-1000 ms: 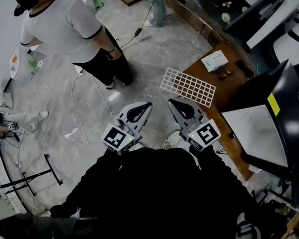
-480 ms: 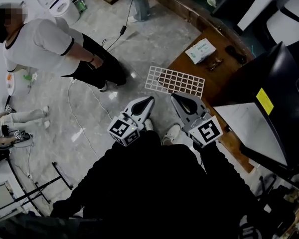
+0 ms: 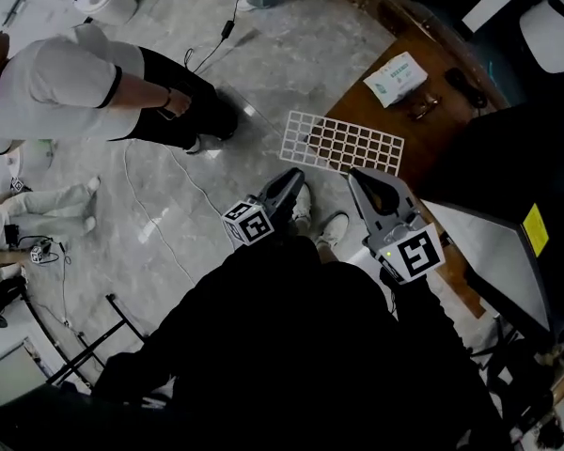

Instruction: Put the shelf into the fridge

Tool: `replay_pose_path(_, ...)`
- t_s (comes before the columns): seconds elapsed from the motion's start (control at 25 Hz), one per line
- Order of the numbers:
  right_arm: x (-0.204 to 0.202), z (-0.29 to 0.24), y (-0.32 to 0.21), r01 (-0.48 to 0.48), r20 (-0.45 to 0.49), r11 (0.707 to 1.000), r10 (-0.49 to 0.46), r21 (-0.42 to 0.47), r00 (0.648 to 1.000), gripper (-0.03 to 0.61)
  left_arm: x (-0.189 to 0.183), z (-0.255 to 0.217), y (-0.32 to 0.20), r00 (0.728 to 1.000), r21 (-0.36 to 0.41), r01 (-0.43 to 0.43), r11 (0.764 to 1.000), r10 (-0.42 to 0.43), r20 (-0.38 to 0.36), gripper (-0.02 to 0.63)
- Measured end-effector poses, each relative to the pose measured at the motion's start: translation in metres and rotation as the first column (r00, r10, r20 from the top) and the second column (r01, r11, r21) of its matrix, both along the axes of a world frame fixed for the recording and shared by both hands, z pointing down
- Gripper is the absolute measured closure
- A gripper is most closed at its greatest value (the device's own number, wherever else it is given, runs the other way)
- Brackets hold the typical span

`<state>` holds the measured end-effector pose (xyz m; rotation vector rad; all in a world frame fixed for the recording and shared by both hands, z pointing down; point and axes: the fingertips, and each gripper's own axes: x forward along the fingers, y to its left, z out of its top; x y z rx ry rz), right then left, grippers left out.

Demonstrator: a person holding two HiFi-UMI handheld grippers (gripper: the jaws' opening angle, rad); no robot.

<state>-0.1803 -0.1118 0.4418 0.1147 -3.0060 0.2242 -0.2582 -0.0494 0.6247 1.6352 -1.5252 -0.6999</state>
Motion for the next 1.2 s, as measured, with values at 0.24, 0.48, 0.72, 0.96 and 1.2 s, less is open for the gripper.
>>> replay_pose_path(0.24,-0.020,0.024,-0.018,-0.037,-0.034,0.998,0.036,-0.045,0.999,0.572,-0.023,0.086,0.003,0.966,-0.028,0.104,0.994,-0.107,-0.235,0.483)
replay_pose_path(0.48,-0.021,0.057,-0.022,-0.070,-0.103,0.993,0.060,-0.098,0.993,0.572,-0.030,0.147,0.008,0.892,-0.067,0.169,0.983,-0.182,-0.413,0.406)
replay_pose_path(0.72,-0.012,0.081,-0.028,-0.122,-0.149,0.984,0.102,-0.131,0.983,0.571,-0.052,0.180,-0.008,0.840,-0.074,0.257,0.964,-0.261,-0.476,0.384)
replay_pose_path(0.96,-0.010,0.090,-0.034,-0.158,-0.153,0.978,0.137,-0.133,0.979,0.571,-0.069,0.192,-0.033,0.819,-0.046,0.300,0.953,-0.282,-0.500,0.383)
replay_pose_path(1.2,-0.007,0.093,-0.042,-0.190,-0.136,0.973,0.172,-0.134,0.976,0.571,-0.082,0.201,-0.051,0.793,-0.045,0.349,0.936,-0.321,-0.518,0.383)
